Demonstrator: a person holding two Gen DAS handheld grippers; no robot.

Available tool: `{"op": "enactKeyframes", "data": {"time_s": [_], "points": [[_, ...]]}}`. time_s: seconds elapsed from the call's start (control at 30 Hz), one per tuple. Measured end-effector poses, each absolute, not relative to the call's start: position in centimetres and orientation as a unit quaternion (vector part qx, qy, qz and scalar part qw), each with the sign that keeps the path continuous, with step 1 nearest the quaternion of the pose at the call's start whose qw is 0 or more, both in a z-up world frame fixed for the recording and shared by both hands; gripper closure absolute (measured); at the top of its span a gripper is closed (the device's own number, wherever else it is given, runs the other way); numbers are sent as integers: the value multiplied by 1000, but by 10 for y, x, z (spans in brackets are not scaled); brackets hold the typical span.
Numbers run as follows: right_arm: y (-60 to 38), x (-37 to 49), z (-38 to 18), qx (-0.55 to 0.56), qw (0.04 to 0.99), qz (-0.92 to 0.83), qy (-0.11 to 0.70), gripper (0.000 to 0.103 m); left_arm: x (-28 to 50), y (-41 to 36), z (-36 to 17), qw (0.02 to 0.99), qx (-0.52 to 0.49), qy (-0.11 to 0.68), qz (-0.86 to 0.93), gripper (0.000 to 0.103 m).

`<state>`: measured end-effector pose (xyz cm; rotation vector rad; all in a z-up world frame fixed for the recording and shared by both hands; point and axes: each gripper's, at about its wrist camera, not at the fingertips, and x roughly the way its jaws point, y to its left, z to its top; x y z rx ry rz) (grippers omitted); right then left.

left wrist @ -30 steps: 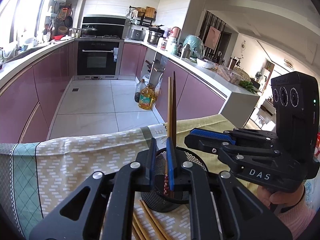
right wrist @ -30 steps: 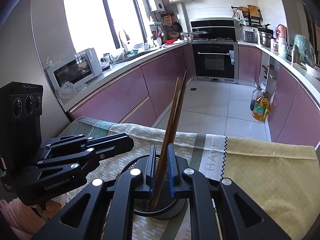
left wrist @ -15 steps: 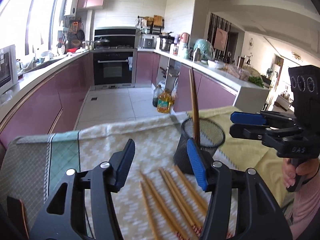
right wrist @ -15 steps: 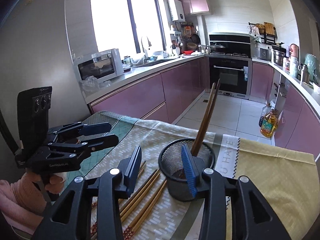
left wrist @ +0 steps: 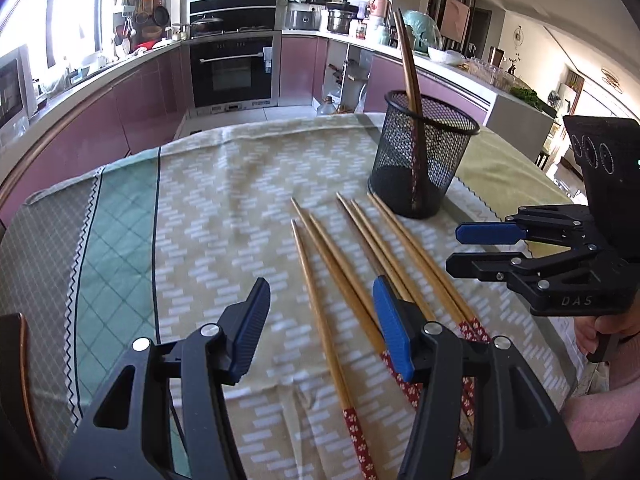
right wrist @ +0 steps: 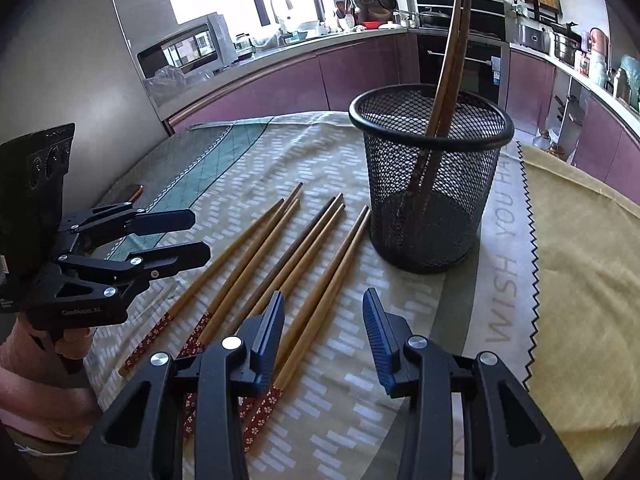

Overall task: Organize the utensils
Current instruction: 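Move the left tool back to the chopsticks and grasp another one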

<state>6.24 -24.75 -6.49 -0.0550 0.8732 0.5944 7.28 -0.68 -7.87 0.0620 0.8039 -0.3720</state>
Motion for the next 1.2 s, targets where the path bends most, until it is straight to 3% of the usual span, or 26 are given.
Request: {"op": "enactKeyframes", "data": {"time_s": [0.47,0.87,0.97,1.07,1.2], "points": [[-245,62,-81,-42,862,259,434,66,70,-4,-100,885,20,429,-179,63],[-226,68,-84,-62,865,254,428,71,77,-10,-102,884,27,434,-173,67],[-222,72,-85,-58,866,254,427,76,82,-11,-103,885,31,434,-165,74],[-221,76,-85,-50,867,250,428,90,86,-11,-104,886,28,435,-158,83],[-227,79,-87,-18,865,253,433,94,88,-7,-105,887,11,436,-153,93]]}}
